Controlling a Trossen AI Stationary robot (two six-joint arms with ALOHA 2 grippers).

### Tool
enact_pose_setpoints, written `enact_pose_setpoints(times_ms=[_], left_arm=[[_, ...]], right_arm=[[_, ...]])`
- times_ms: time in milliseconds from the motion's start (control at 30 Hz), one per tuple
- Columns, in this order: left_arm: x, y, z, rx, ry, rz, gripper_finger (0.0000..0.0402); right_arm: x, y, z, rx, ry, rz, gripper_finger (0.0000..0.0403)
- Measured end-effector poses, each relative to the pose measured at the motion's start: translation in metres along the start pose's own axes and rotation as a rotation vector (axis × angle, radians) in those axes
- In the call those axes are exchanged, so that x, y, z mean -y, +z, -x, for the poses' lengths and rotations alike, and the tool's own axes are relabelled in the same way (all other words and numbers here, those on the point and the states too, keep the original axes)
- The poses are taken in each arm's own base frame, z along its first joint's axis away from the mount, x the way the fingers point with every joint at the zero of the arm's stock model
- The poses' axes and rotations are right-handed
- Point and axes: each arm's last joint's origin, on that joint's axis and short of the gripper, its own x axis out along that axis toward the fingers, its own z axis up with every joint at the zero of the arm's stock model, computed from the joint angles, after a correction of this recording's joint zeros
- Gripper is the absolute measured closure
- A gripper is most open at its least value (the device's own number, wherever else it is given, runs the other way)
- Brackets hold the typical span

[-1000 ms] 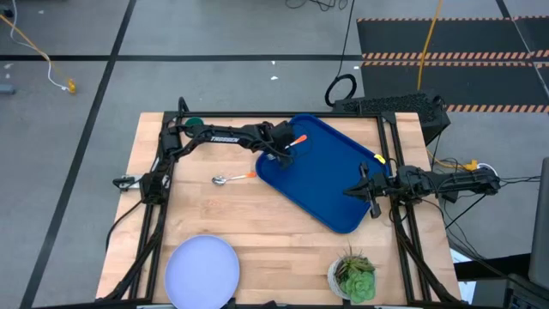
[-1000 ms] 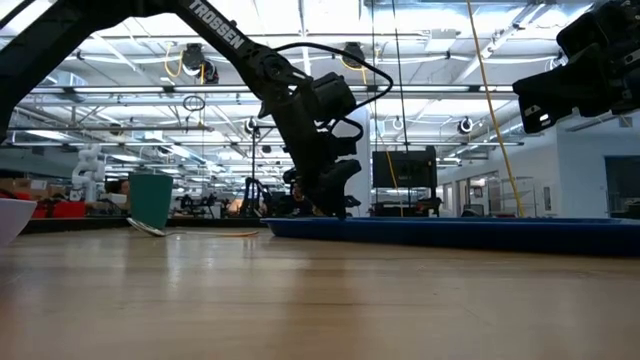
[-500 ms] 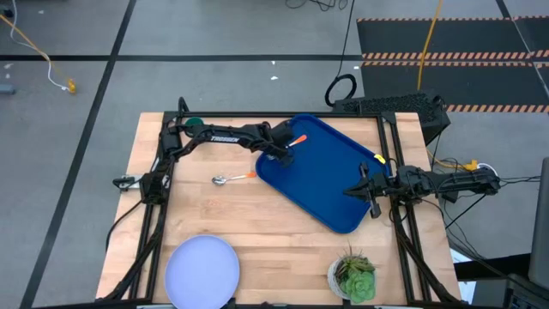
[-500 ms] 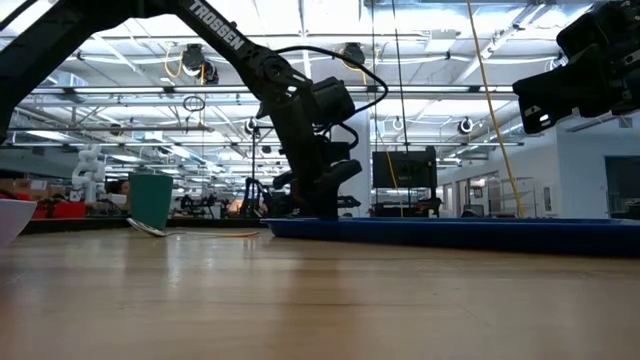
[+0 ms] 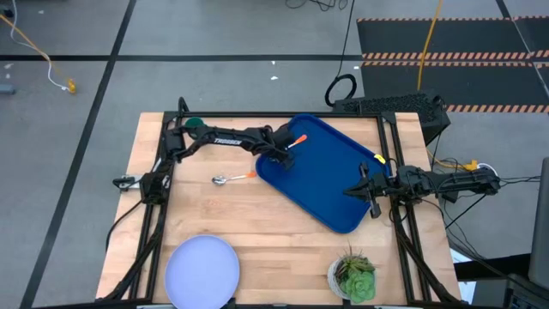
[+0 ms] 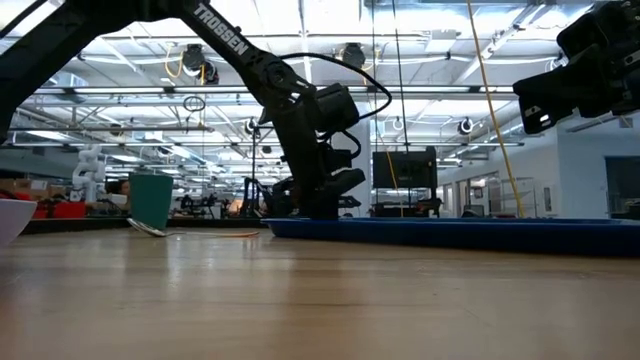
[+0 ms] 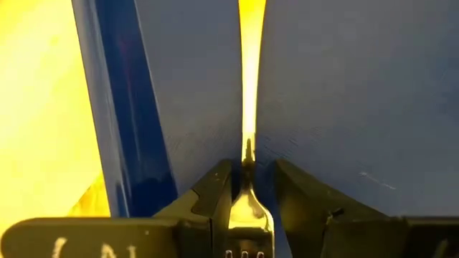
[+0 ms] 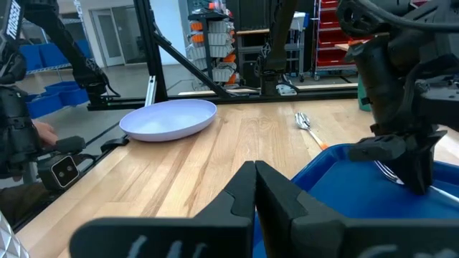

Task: Pick and place plate/cup/fork/spoon on tray
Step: Put the orange fork on the left side of the blue serving tray

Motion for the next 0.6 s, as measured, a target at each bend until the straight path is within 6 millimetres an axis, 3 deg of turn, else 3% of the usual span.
enact_pose_setpoints(times_ms=[600], left_arm=[[-0.0003, -0.0002, 0.0017, -0.002, 0.0, 0.087, 0.0301]], right_arm=[[0.0, -0.0001, 0.0, 0.0, 0.0, 0.0, 0.0403]])
